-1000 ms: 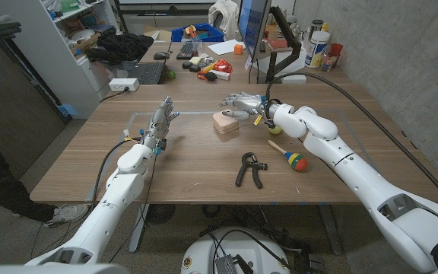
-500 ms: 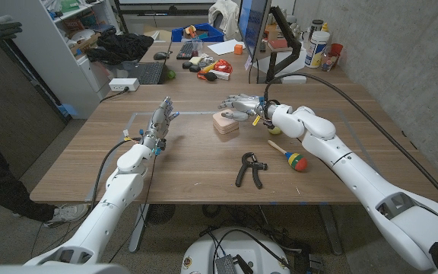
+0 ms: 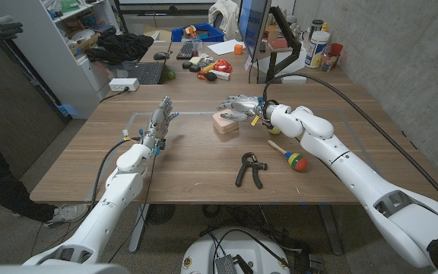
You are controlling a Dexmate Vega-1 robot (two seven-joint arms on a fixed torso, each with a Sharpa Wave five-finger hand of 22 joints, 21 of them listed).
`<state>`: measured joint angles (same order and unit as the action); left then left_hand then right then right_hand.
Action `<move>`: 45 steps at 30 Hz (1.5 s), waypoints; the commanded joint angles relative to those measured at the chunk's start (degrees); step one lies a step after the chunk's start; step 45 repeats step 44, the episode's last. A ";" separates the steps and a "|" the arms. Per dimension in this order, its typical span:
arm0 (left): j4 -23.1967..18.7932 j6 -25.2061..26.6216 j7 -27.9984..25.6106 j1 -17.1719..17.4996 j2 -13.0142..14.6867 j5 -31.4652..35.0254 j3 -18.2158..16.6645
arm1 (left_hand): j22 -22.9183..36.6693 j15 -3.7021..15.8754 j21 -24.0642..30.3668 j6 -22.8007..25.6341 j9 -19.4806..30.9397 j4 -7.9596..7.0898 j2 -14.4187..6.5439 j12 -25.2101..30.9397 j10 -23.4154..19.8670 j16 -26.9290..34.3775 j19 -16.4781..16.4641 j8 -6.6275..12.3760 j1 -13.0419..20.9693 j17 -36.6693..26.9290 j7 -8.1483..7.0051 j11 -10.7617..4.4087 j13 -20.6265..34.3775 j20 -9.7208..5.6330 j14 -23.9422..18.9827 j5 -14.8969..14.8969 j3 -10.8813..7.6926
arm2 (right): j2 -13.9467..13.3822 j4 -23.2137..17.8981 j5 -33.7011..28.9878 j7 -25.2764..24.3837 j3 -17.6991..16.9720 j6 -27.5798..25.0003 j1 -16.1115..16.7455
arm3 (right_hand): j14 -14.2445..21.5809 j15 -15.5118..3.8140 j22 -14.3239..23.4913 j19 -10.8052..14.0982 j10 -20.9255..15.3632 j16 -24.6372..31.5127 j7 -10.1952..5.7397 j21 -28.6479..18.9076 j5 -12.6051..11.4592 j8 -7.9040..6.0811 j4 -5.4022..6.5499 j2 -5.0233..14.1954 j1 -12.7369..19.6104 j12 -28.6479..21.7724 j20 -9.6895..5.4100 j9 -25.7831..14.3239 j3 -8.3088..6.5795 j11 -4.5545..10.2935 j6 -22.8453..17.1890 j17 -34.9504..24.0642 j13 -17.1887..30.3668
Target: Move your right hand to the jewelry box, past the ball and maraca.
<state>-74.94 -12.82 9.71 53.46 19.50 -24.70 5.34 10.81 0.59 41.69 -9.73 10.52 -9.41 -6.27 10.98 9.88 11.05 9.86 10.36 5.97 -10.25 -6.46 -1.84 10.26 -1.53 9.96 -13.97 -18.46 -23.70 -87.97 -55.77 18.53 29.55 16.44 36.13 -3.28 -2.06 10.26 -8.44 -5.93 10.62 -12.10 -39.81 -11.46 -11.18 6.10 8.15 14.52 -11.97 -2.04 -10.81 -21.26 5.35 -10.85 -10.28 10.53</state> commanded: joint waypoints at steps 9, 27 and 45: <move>1.19 -0.11 0.44 -0.43 0.09 -0.17 -0.43 | 0.10 -0.05 -0.40 -2.84 0.08 0.16 -0.43 0.15 2.03 -0.08 5.36 0.27 -0.83 -0.34 -0.29 0.32 0.27 0.50 2.19 0.07 0.32 | 1.15 3.25 0.12 0.09 1.62 0.43 -1.98 | 0.24 -0.28 0.15 0.15 0.11 0.30 -0.59 0.37 -0.61 0.03 0.23 -0.07 -0.69 -0.15 -0.08 -0.15 0.15 0.44 0.59 -0.12 0.30; 2.42 -0.31 1.20 -1.22 0.29 -0.04 -0.67 | 0.12 0.28 -0.51 -2.21 0.05 0.26 -0.52 0.56 1.18 0.03 5.19 0.58 -1.05 -0.32 -0.53 -0.13 0.26 0.63 1.87 0.08 0.42 | 1.89 5.41 -0.11 -0.10 2.86 0.59 -3.54 | 0.25 -0.26 0.14 0.47 0.71 0.20 -0.36 0.57 -1.03 0.50 0.18 0.37 -0.63 0.12 -0.19 -0.13 0.13 0.23 2.28 0.02 0.26; 2.46 -0.63 0.70 -1.66 0.53 0.89 -0.75 | 0.11 0.33 -0.54 -1.53 0.01 0.47 -0.69 0.69 0.64 0.05 4.84 0.76 -0.89 -0.28 -0.41 -0.34 0.25 0.77 1.60 -0.01 0.29 | 2.99 9.43 0.41 -1.03 4.07 1.89 -5.82 | 0.03 -0.37 0.15 0.40 1.57 0.11 0.94 0.91 -0.71 0.75 0.09 1.03 -0.51 0.38 -0.42 -0.07 0.15 -0.05 3.62 0.12 0.18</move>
